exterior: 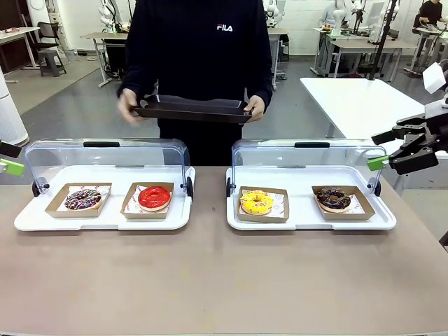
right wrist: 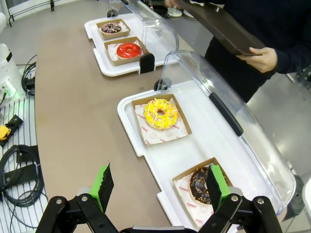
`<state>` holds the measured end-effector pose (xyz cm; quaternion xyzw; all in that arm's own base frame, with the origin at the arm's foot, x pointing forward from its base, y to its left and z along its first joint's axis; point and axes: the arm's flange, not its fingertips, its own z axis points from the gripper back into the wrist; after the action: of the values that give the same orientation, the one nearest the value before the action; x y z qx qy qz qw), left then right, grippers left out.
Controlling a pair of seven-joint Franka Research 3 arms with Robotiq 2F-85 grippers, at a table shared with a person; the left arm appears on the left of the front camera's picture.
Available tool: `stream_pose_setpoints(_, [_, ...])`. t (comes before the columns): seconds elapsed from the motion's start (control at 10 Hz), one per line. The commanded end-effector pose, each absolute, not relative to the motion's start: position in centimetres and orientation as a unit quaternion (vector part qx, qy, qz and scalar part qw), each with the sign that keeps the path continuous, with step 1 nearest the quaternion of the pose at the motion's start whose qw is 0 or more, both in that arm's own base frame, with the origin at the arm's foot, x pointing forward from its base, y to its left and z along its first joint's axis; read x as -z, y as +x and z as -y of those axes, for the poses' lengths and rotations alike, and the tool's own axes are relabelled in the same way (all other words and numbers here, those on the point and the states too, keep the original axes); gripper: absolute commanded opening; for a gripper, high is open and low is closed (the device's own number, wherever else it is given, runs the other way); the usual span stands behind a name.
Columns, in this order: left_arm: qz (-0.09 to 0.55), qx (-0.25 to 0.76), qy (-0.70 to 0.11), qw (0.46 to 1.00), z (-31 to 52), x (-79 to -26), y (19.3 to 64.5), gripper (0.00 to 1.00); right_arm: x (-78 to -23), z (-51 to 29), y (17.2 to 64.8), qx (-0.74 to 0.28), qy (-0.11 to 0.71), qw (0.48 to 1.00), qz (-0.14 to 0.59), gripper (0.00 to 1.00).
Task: Provide the desired donut to the person.
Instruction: Pick up and lift the Paper togo box containing the Donut pointed at by the person.
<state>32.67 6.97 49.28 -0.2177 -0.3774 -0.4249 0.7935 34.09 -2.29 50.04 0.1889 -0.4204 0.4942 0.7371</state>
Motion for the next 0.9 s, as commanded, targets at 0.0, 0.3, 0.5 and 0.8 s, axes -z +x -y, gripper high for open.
stream_pose_setpoints(0.0, [0.382,0.428,-0.223,0.788,-7.21,-49.16,32.74,1.00,-49.91,2.22,34.46,-0.497,0.194,0.729,0.429,1.00])
stream_pose_setpoints(0.3, [0.382,0.428,-0.223,0.788,-7.21,-49.16,32.74,1.00,-49.91,2.22,34.46,-0.497,0.194,0.729,0.429,1.00])
stream_pose_setpoints(0.5, [0.382,0.428,-0.223,0.788,-7.21,-49.16,32.74,1.00,-49.91,2.22,34.46,-0.497,0.194,0.729,0.429,1.00])
stream_pose_setpoints(0.8, [0.382,0.428,-0.223,0.788,-7.21,-49.16,32.74,1.00,-49.91,2.22,34.46,-0.497,0.194,0.729,0.429,1.00])
